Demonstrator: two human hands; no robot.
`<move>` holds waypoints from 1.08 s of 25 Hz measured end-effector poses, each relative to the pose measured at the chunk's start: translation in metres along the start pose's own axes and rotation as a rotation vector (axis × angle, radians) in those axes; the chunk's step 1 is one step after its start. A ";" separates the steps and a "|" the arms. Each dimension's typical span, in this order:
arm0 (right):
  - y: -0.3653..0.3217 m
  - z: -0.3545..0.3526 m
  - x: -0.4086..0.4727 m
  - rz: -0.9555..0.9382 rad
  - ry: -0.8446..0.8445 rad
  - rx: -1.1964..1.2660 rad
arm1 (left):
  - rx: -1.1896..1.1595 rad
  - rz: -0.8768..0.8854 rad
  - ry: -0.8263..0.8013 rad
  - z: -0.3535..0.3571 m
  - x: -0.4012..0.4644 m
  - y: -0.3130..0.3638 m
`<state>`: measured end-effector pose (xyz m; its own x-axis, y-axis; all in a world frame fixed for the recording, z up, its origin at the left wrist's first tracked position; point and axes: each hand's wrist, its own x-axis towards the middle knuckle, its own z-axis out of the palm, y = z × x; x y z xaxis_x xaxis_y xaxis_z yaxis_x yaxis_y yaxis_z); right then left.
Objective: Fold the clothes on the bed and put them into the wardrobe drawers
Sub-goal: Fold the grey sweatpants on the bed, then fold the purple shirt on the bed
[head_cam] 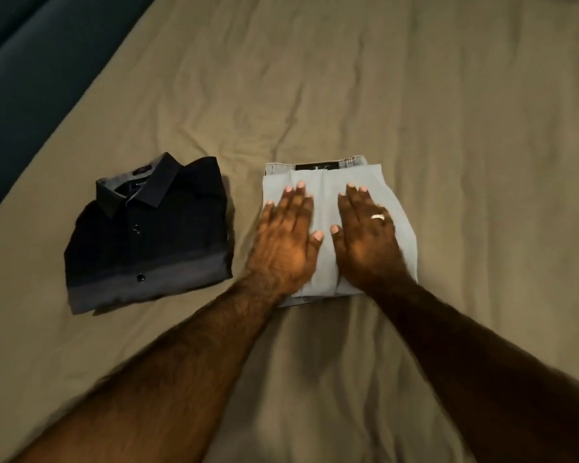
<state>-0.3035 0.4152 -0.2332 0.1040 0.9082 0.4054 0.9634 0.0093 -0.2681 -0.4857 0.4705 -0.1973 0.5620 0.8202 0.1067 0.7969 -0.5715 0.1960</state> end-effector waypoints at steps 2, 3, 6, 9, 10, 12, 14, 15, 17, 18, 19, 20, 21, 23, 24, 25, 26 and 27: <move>0.009 0.017 -0.001 0.020 -0.116 0.021 | 0.081 -0.029 -0.136 0.019 0.002 -0.011; 0.011 0.022 -0.003 0.024 -0.122 0.016 | 0.102 -0.045 -0.158 0.027 -0.003 -0.019; 0.012 0.045 -0.012 0.002 -0.098 -0.015 | 0.072 -0.069 -0.158 0.056 -0.014 -0.042; 0.017 0.061 -0.014 -0.019 -0.111 -0.024 | 0.069 -0.085 -0.170 0.078 -0.009 -0.044; 0.020 0.067 -0.015 -0.017 -0.127 -0.043 | 0.088 -0.093 -0.201 0.082 -0.006 -0.043; 0.021 0.081 -0.009 -0.002 -0.209 -0.067 | 0.130 -0.119 -0.301 0.083 -0.002 -0.047; 0.015 0.071 -0.003 0.027 -0.289 -0.035 | 0.156 -0.141 -0.383 0.065 -0.002 -0.046; 0.006 0.062 0.000 0.014 -0.334 -0.009 | 0.149 -0.142 -0.383 0.051 -0.005 -0.049; 0.004 0.016 0.014 0.000 -0.236 -0.015 | 0.116 -0.137 -0.231 0.012 -0.007 -0.043; 0.004 -0.011 0.018 0.013 -0.144 -0.031 | 0.099 -0.118 -0.106 -0.013 -0.011 -0.036; 0.009 -0.056 0.012 0.060 -0.052 -0.059 | 0.110 -0.064 0.042 -0.037 -0.018 -0.013; -0.004 -0.075 0.016 0.071 0.012 -0.046 | 0.096 -0.055 0.148 -0.050 -0.029 -0.016; 0.001 -0.104 0.003 0.133 0.072 -0.053 | 0.051 -0.015 0.207 -0.064 -0.037 0.013; 0.010 -0.163 -0.032 0.226 0.150 -0.050 | -0.053 0.062 0.237 -0.076 -0.053 0.083; 0.029 -0.198 -0.061 0.252 0.185 -0.056 | -0.107 0.098 0.247 -0.076 -0.059 0.132; 0.033 -0.220 -0.076 0.286 0.182 -0.059 | -0.125 0.151 0.252 -0.075 -0.059 0.159; 0.051 -0.246 -0.105 0.338 0.170 -0.076 | -0.149 0.228 0.229 -0.073 -0.061 0.205; 0.079 -0.285 -0.144 0.401 0.187 -0.129 | -0.173 0.287 0.217 -0.068 -0.067 0.266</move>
<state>-0.1716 0.1658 -0.0639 0.5063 0.7383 0.4456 0.8596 -0.3907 -0.3294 -0.3268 0.2657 -0.0863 0.6816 0.6248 0.3808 0.5548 -0.7806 0.2878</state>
